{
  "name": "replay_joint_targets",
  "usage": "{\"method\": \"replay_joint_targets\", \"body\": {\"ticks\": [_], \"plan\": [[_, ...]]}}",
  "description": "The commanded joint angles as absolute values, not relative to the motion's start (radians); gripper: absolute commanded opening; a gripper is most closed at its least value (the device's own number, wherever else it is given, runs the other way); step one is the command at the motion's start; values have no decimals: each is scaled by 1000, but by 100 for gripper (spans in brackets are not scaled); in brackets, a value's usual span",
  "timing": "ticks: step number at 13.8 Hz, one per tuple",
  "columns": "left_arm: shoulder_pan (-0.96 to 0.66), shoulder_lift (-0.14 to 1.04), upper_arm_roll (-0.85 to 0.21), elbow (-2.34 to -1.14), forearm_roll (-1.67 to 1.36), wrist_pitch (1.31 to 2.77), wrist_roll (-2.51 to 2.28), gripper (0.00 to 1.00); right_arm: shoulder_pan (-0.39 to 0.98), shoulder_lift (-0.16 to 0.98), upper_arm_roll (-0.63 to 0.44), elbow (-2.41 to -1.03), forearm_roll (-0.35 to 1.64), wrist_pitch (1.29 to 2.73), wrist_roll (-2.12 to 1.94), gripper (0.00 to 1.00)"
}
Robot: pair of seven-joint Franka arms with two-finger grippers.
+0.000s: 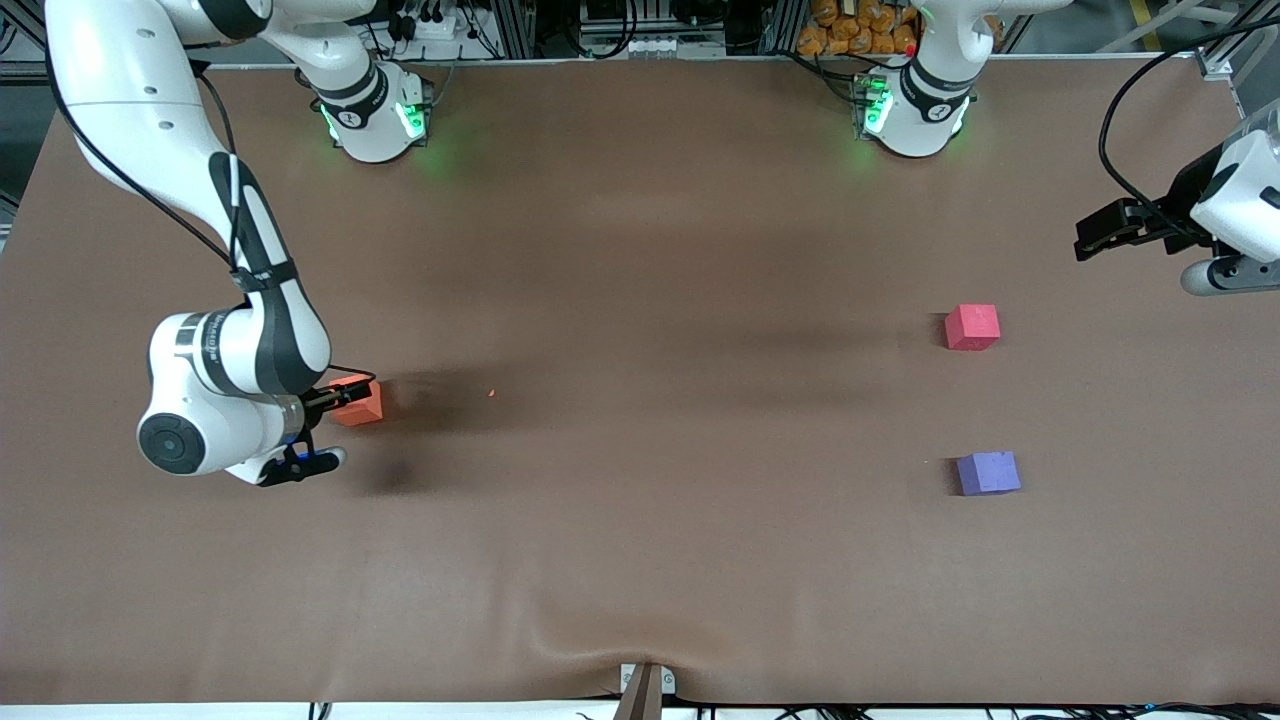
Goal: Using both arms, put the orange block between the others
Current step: 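Lower the right gripper over the orange cube and close on it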
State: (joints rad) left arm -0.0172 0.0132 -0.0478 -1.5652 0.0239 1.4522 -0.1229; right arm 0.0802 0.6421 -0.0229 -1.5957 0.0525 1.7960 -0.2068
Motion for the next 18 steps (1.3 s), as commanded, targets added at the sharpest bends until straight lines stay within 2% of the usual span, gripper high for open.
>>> {"method": "replay_joint_targets", "body": {"ticks": [1, 5, 9, 10, 12, 13, 14, 18], "plan": [[-5, 3, -52, -1562, 6, 1442, -97, 100, 87, 660, -26, -1595, 61, 1828, -232, 100], [-5, 2, -52, -1563, 6, 1440, -97, 100, 91, 676, -26, -1641, 60, 1930, -233, 100], [-5, 2, -52, -1565, 6, 1440, -97, 100, 92, 680, -26, -1646, 58, 1947, -242, 100], [-5, 0, -52, -1565, 6, 1440, -97, 100, 92, 680, -28, -1646, 58, 1945, -242, 94], [-5, 2, -52, -1565, 6, 1436, -97, 100, 87, 681, -26, -1647, 58, 1941, -239, 61], [-5, 2, -52, -1565, 6, 1436, -97, 100, 87, 680, -26, -1646, 58, 1937, -241, 48], [-5, 2, -52, -1565, 6, 1437, -97, 100, 84, 680, -26, -1646, 58, 1936, -241, 41], [-5, 2, -52, -1565, 6, 1437, -97, 100, 93, 660, -25, -1576, 63, 1912, -238, 36]]}}
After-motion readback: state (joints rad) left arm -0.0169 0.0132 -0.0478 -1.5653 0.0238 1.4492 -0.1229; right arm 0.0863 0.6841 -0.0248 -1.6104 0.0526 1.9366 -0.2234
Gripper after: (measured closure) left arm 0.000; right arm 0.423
